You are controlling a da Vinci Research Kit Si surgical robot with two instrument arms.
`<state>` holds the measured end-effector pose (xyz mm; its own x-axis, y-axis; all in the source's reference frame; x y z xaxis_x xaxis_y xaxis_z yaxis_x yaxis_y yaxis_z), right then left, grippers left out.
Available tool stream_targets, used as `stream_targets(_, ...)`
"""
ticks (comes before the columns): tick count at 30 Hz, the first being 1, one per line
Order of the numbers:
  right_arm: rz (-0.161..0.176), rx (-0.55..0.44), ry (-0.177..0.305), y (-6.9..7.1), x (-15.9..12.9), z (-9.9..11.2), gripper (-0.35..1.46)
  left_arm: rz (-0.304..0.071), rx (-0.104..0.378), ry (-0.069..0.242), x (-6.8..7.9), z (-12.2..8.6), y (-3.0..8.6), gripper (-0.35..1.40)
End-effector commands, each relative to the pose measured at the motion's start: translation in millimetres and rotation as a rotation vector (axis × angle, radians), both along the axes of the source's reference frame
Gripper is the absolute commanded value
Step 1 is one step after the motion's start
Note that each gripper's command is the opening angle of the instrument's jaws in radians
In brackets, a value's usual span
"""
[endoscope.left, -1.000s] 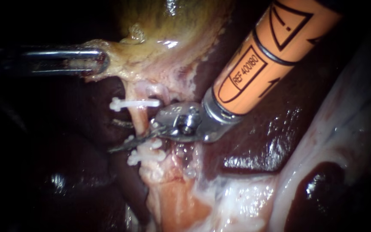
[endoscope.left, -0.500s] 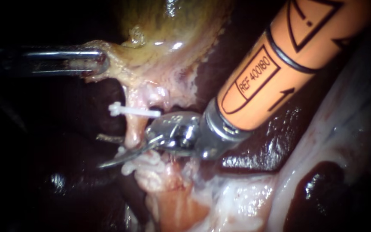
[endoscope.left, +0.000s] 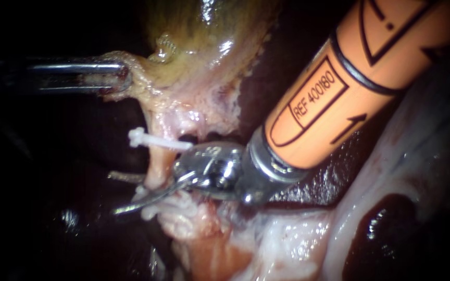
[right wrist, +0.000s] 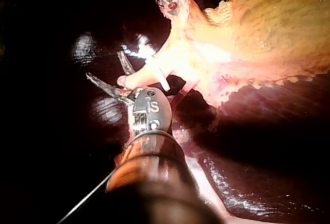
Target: Go to the cutting position left tube
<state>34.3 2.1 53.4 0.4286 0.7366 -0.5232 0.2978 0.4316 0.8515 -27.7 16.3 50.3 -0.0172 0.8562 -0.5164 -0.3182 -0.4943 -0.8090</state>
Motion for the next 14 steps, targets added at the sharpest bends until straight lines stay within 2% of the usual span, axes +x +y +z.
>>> stream_targets(1,-0.001,0.001,-0.001,0.0,-0.1,0.0,1.43,0.000,0.000,0.000,0.0,0.0,0.0,-0.35)
stream_targets(14,-0.001,0.001,-0.001,0.1,-0.1,0.1,1.43,0.000,0.000,0.000,0.0,0.0,0.0,-0.35)
